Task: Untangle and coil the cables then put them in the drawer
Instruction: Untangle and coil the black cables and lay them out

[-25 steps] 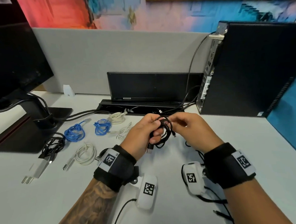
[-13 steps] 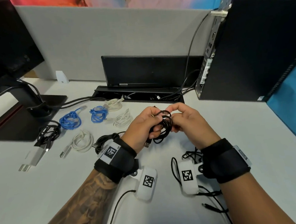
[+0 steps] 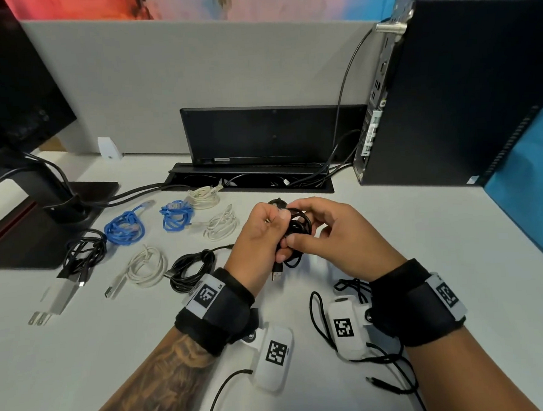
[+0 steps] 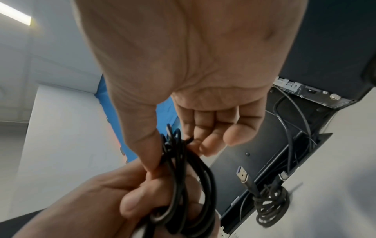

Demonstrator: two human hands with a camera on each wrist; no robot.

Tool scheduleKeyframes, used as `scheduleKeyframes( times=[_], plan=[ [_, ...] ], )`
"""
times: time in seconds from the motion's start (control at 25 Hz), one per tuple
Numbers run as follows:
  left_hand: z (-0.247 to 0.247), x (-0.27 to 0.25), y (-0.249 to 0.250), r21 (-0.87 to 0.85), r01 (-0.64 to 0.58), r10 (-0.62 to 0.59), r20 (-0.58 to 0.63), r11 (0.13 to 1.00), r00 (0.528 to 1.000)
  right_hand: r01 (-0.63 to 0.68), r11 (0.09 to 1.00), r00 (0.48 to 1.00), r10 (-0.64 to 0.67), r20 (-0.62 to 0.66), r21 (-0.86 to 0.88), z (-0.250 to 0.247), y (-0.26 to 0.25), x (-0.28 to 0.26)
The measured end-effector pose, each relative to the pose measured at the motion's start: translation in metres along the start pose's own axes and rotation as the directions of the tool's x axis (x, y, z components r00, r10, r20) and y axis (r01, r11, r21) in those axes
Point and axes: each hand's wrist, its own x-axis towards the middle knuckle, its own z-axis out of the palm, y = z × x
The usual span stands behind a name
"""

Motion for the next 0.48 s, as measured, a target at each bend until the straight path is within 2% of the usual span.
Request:
scheduleKeyframes(
  times=[0.2, 0.48],
  plan=[
    [0.0034, -0.0012, 0.0079, -0.195, 0.080, -0.081, 0.002, 0.977, 0.997, 0.016, 0.999, 0.998, -0.015, -0.058, 0.029, 0.0034, 0.0001, 0.0006],
    [0.0055, -0.0024, 0.0053, -0.219, 0.043, -0.039, 0.025, 0.975, 0.999, 0.036, 0.999, 0.991, -0.037, -0.125, -0.014, 0.0061, 0.0035, 0.0025]
  ],
)
